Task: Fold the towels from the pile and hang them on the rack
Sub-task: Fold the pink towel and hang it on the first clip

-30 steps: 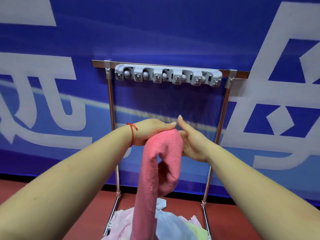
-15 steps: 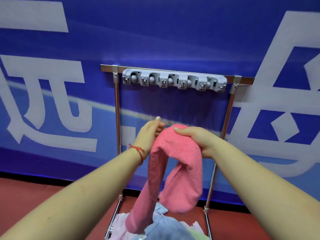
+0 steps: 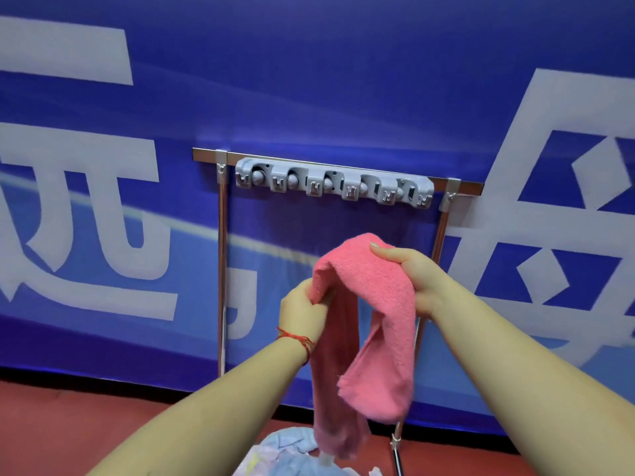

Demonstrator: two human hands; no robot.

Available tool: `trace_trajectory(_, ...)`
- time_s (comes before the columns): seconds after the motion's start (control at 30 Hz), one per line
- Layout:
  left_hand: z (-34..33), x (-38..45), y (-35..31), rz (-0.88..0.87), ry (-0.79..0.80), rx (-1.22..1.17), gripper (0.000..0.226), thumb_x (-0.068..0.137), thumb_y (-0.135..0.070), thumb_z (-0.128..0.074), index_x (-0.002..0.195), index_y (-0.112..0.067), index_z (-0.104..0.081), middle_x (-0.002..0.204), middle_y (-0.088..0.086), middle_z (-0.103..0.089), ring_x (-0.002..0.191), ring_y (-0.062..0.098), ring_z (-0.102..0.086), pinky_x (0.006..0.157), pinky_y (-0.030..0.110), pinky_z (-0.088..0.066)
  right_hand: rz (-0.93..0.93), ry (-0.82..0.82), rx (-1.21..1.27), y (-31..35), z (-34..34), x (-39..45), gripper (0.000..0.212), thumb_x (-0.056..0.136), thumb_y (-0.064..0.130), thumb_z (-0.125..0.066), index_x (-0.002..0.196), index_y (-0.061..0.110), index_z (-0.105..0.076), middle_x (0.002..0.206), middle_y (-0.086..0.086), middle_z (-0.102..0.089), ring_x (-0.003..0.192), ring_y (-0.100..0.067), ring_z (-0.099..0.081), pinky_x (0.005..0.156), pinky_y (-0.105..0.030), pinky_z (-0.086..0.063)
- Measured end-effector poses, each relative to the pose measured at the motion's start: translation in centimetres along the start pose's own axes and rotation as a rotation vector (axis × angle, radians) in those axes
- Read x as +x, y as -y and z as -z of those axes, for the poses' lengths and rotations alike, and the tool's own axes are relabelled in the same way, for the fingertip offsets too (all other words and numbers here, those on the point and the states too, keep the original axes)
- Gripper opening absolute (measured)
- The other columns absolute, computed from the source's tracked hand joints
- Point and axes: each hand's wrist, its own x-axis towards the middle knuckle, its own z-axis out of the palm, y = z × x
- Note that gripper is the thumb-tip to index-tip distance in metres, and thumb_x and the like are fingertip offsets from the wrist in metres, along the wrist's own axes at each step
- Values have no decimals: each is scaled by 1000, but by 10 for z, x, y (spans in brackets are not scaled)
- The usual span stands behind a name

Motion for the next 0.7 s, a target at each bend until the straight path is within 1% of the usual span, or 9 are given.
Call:
trace_trajectory(0.07,13,13,-7,-76,-10,34,21,82,-18,-56,95,-11,-70,95,12,-72,94,28,-64,66,22,-34,11,-41,-14,3,11,-2,20,95,18,-47,91,5,-62,66,-8,-70,53,-16,-67,48,-22,-54)
trace_trajectory(0.13,29,28,-18,-139,-3,115,38,73,-23,-46,100,-13,-71,100,10,-72,99,26,-64,75,23,-39,-7,-124,-110,0,23,-2,16,92,16,-52,95,5,-63,68,-7,-71,53,-15,-67,49,-23,-54)
trace_trajectory(0.3,47,48,-54,-312,28,361,32,82,-6,-50,107,-14,-69,109,12,-69,107,30,-60,90,32,-43,-75,-356,-696,-40,38,15,23,85,23,-66,92,2,-70,84,-9,-68,75,-19,-57,73,-30,-44)
trace_trajectory(0.37,51,52,-68,-373,49,469,35,83,-6,-47,111,-14,-66,112,13,-67,109,32,-58,91,35,-43,20,-411,-826,-54,25,21,36,89,39,-59,85,5,-69,87,-8,-65,78,-18,-55,74,-29,-42)
trace_trajectory(0.43,55,55,-80,-423,57,595,37,85,-7,-44,116,-16,-63,116,13,-66,110,33,-57,91,37,-42,173,-460,-803,-60,6,22,45,90,47,-52,98,5,-65,94,0,-64,84,-13,-55,77,-28,-41)
trace_trajectory(0.5,60,57,-89,-468,60,709,38,85,-6,-42,116,-15,-62,115,15,-65,108,35,-57,89,39,-44,413,-402,-713,-63,-19,17,44,87,42,-60,124,20,-51,115,12,-58,100,-5,-54,89,-27,-42)
trace_trajectory(0.57,64,59,-94,-512,48,824,35,84,-5,-44,113,-13,-62,109,15,-66,100,36,-60,85,41,-48,599,-326,-759,-61,-44,14,65,81,32,-66,138,28,-34,127,16,-52,112,-3,-51,98,-27,-41)
trace_trajectory(0.63,71,61,-97,-539,50,929,30,83,-6,-48,108,-12,-63,103,14,-68,92,35,-62,79,42,-50,694,-357,-769,-54,-65,19,70,80,25,-64,141,28,-30,133,7,-54,120,-11,-52,100,-31,-42)
trace_trajectory(0.7,77,64,-98,-550,51,1001,28,81,-8,-51,105,-12,-64,98,14,-68,85,34,-63,73,41,-51,683,-443,-713,-44,-82,27,65,82,18,-60,141,24,-33,134,0,-54,123,-19,-51,101,-35,-42)
